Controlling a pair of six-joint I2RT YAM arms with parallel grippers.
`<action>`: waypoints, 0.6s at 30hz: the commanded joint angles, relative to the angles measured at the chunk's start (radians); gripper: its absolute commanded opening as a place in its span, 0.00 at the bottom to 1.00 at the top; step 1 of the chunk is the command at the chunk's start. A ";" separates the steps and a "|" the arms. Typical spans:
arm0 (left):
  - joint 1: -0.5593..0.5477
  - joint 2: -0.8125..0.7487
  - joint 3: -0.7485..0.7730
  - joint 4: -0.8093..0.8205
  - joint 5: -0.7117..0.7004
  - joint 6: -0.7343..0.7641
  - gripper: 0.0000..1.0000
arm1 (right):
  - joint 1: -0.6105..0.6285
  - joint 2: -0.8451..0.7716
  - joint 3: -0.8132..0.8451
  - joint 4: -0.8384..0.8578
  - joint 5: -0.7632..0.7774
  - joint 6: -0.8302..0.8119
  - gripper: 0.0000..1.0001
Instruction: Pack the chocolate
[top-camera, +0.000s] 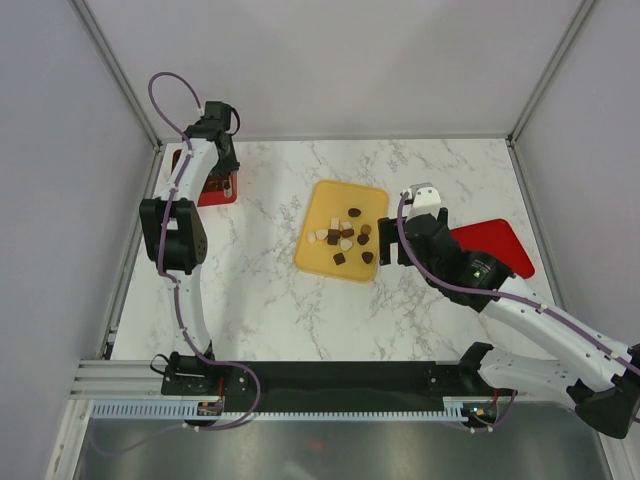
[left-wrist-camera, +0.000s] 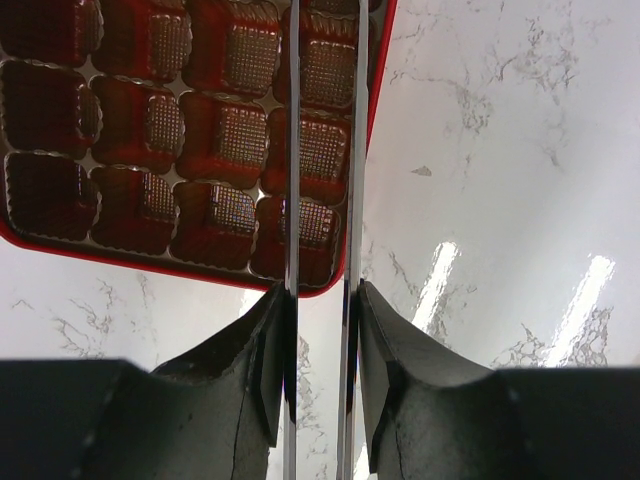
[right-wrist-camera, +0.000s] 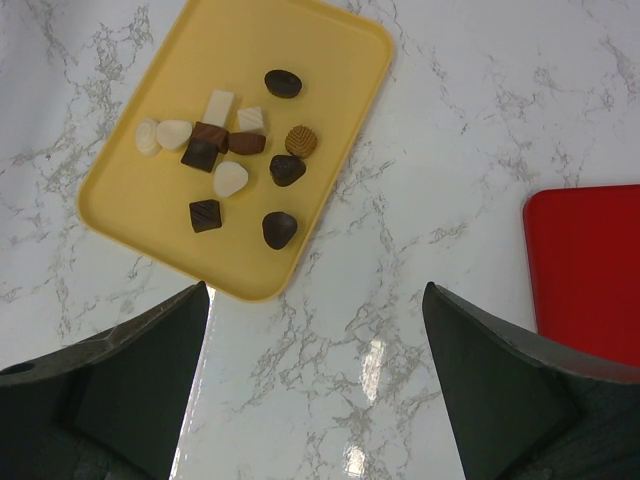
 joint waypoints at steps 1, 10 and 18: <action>0.006 -0.072 -0.002 0.031 -0.016 0.040 0.38 | 0.000 -0.019 0.026 0.026 0.025 -0.008 0.96; 0.004 -0.084 -0.015 0.033 -0.020 0.045 0.41 | 0.000 -0.014 0.023 0.026 0.027 -0.005 0.96; 0.004 -0.080 0.003 0.031 -0.033 0.071 0.47 | 0.000 -0.029 0.022 0.025 0.031 -0.008 0.96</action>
